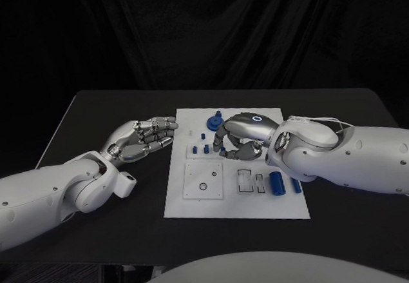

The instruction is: Assemble the parts on the task board

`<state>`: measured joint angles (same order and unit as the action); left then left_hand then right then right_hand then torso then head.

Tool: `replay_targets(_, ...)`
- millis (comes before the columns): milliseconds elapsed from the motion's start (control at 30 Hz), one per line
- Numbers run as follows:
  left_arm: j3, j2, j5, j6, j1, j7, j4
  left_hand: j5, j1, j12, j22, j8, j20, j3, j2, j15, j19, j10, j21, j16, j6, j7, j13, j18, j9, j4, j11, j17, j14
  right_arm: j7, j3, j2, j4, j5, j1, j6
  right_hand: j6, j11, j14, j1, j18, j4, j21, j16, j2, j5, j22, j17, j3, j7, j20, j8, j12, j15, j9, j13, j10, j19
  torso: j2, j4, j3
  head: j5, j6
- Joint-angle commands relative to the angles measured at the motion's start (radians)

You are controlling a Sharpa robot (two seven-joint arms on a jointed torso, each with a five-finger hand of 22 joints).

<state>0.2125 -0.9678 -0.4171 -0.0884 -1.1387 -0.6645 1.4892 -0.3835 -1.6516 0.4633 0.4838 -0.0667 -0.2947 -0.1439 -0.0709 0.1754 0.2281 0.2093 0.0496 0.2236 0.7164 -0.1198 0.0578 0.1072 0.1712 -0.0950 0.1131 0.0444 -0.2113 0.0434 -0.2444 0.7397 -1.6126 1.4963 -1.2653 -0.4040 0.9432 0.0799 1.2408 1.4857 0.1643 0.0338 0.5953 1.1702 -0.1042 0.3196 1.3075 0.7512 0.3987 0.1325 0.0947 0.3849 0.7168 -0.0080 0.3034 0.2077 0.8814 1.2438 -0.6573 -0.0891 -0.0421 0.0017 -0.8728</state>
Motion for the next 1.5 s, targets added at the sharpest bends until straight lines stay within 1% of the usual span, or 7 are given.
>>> replay_targets(33,-0.001,0.003,0.008,0.015,0.004,-0.003,0.002,0.001,0.005,-0.004,0.001,-0.003,0.000,0.000,-0.010,0.005,0.007,-0.009,0.005,0.008,-0.009,0.001,-0.001,-0.016,-0.001,0.006,0.002,0.001,-0.001,-0.006,0.000,-0.022,0.011,0.051,0.014,0.028,-0.007,-0.014,0.006,-0.004,-0.001,-0.006,0.002,0.003,-0.008,-0.005,0.048,0.001,-0.001,0.002,-0.001,-0.006,-0.001,-0.001,0.001,0.001,0.019,0.007,0.001,-0.0002,-0.0010,0.008,0.000)
replay_targets(200,-0.001,0.005,0.008,0.017,0.009,-0.002,0.002,0.001,0.005,-0.003,0.002,-0.003,0.000,-0.001,-0.011,0.006,0.009,-0.010,0.006,0.008,-0.009,0.000,-0.001,-0.016,-0.001,0.006,0.002,0.001,-0.001,-0.001,0.000,-0.057,0.036,0.070,0.035,0.034,-0.007,-0.014,0.007,-0.004,-0.001,-0.006,0.003,0.003,-0.008,-0.006,0.048,0.001,0.000,0.002,-0.001,-0.007,-0.001,-0.001,0.002,0.002,0.020,0.007,0.001,-0.0027,-0.0020,0.011,0.000)
replay_targets(433,-0.001,0.006,0.008,0.019,0.018,-0.002,-0.001,0.000,0.005,-0.003,0.004,-0.003,0.000,-0.002,-0.012,0.008,0.012,-0.011,0.006,0.009,-0.009,0.000,-0.001,-0.017,-0.001,0.006,0.002,0.001,-0.001,0.002,0.000,-0.089,0.062,0.080,0.064,0.033,-0.008,-0.015,0.010,-0.003,-0.001,-0.009,0.008,0.005,-0.009,-0.009,0.049,0.004,0.000,0.001,-0.002,-0.008,0.001,-0.001,0.004,0.003,0.026,0.009,-0.001,-0.0045,-0.0011,0.016,0.000)
replay_targets(567,-0.001,0.007,0.008,0.022,0.022,-0.002,-0.002,0.000,0.005,-0.003,0.005,-0.003,0.000,-0.002,-0.012,0.008,0.013,-0.012,0.006,0.009,-0.009,-0.001,-0.001,-0.018,-0.001,0.006,0.002,0.001,-0.002,0.001,0.001,-0.099,0.074,0.082,0.074,0.035,-0.008,-0.016,0.011,-0.002,-0.001,-0.010,0.010,0.006,-0.009,-0.010,0.049,0.006,0.000,0.001,-0.002,-0.009,0.001,-0.002,0.004,0.004,0.028,0.010,-0.002,-0.0024,0.0002,0.019,0.000)
replay_targets(800,-0.001,0.010,0.008,0.026,0.026,-0.001,-0.006,0.001,0.006,-0.003,0.007,-0.003,0.001,-0.002,-0.013,0.008,0.015,-0.012,0.007,0.010,-0.009,-0.001,-0.001,-0.018,-0.001,0.006,0.003,0.001,-0.002,0.001,0.001,-0.111,0.095,0.091,0.091,0.036,-0.009,-0.016,0.011,-0.003,-0.001,-0.011,0.011,0.005,-0.011,-0.014,0.049,0.004,-0.001,0.001,-0.002,-0.010,0.001,-0.002,0.005,0.005,0.030,0.011,-0.002,0.0030,0.0020,0.031,0.000)
replay_targets(1033,-0.001,0.011,0.008,0.029,0.028,0.001,-0.007,0.001,0.006,-0.003,0.006,-0.004,0.001,-0.003,-0.014,0.009,0.017,-0.013,0.007,0.011,-0.009,-0.002,-0.001,-0.019,-0.001,0.006,0.003,0.001,-0.002,0.004,0.001,-0.117,0.106,0.092,0.105,0.033,-0.008,-0.016,0.012,-0.004,-0.002,-0.011,0.013,0.006,-0.011,-0.018,0.050,0.005,-0.001,0.001,-0.002,-0.010,0.001,-0.002,0.007,0.005,0.032,0.012,-0.002,0.0032,0.0022,0.039,0.000)
replay_targets(1500,-0.001,0.011,0.008,0.033,0.031,0.008,-0.010,0.001,0.007,-0.002,0.007,-0.005,0.001,-0.004,-0.015,0.009,0.019,-0.014,0.008,0.011,-0.009,-0.003,-0.001,-0.020,-0.001,0.006,0.004,0.001,-0.002,0.001,0.001,-0.112,0.104,0.093,0.113,0.034,-0.008,-0.016,0.014,-0.007,-0.002,-0.011,0.017,0.007,-0.011,-0.025,0.050,0.006,-0.002,0.001,-0.002,-0.011,0.000,-0.002,0.009,0.006,0.034,0.014,-0.002,0.0011,0.0034,0.040,0.000)
